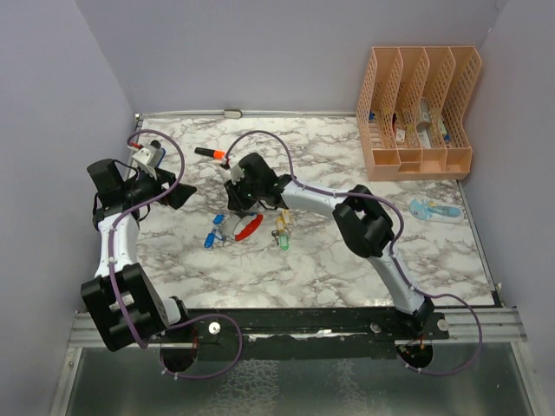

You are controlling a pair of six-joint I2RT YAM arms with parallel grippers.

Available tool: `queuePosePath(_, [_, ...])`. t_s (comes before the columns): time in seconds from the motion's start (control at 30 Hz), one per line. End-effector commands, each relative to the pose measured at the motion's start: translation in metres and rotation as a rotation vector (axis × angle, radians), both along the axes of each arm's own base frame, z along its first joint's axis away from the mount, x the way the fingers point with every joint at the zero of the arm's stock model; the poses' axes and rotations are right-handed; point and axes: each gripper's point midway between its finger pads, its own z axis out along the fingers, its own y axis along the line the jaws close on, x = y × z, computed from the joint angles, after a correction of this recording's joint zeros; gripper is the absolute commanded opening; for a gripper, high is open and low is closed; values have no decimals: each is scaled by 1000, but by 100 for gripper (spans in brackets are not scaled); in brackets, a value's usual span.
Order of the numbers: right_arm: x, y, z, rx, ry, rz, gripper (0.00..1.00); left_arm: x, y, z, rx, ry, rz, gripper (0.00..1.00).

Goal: Put the keys on the keyring

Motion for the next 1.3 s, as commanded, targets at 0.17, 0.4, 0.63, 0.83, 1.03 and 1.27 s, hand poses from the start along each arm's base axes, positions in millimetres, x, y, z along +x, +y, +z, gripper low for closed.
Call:
queuePosePath(0.17, [-12, -12, -24, -59, 54, -11, 39, 1, -1, -1, 1, -11, -8, 90])
queuePosePath(0.4, [-17, -19, -37, -92, 81, -15, 46, 1, -1, 0, -1, -12, -7, 90])
queuePosePath(0.63, [-22, -27, -34, -102, 86, -27, 43, 1, -1, 0, 0, -11, 1, 90])
queuePosePath(0.83, [-19, -36, -20, -118, 65, -67, 37, 0, -1, 2, -1, -14, 2, 90])
queuePosePath(1.03, [-23, -39, -16, -132, 77, -66, 29, -1, -2, 5, 1, -21, 3, 90])
queuePosePath(1.27, [-21, -42, -16, -139, 71, -86, 11, 0, -1, 6, 4, -24, 9, 90])
